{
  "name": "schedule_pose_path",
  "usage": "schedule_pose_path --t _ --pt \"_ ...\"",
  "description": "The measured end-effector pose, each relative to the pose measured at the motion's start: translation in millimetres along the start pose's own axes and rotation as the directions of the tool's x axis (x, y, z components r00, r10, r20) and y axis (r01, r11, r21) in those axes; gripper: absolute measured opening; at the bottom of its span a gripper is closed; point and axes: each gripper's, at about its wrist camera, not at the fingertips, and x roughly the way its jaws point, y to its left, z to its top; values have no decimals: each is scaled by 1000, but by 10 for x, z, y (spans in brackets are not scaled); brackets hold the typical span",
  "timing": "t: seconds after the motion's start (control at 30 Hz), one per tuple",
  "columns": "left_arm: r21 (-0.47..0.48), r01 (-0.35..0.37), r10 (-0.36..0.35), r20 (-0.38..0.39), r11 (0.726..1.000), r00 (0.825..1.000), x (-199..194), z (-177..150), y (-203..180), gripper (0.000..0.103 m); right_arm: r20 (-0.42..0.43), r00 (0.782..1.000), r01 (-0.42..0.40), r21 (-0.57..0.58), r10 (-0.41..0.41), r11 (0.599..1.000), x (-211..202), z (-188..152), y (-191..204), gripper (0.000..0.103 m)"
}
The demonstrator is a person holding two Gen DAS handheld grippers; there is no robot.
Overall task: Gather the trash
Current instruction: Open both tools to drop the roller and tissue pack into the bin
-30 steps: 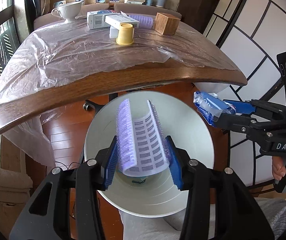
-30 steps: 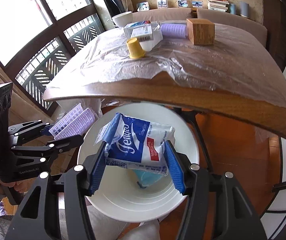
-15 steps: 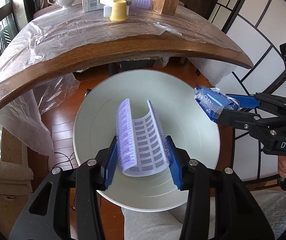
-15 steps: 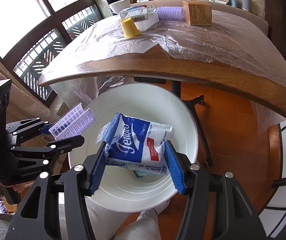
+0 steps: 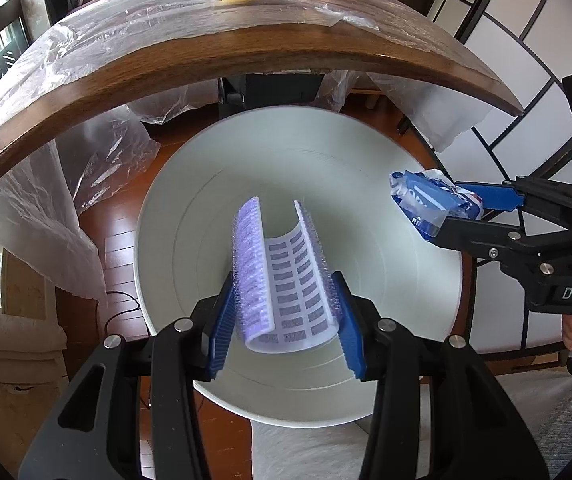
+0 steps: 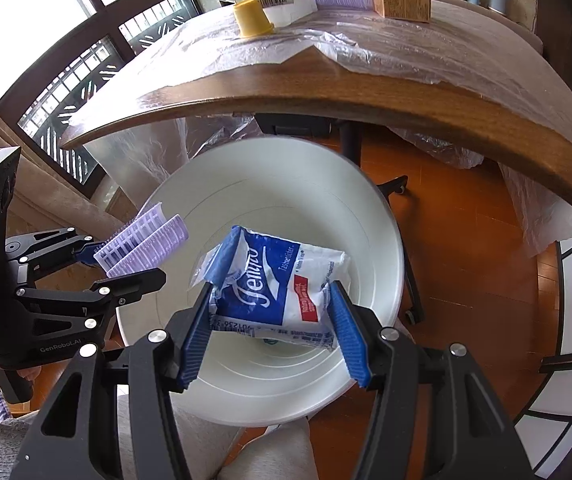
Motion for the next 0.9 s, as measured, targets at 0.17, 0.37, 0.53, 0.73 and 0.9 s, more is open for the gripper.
schedule_pose_path --t 0.17,0.37,0.53,0.73,0.9 --pt "4 0 0 -16 1000 1000 85 7 8 47 -17 1000 2 -5 -2 1000 88 -6 9 56" --pt "11 -4 4 -35 1000 999 152 -1 13 47 -34 999 2 -1 -2 1000 151 9 -18 56" --pt "15 -7 7 -48 1000 999 193 -3 17 47 -45 999 2 2 -2 1000 191 12 -37 56" --pt "23 -11 13 -61 1000 998 247 0 35 47 -55 998 3 13 -2 1000 235 0 -54 56" --pt "28 -14 16 -69 1000 997 277 8 50 47 -62 998 4 15 -3 1000 267 1 -53 56"
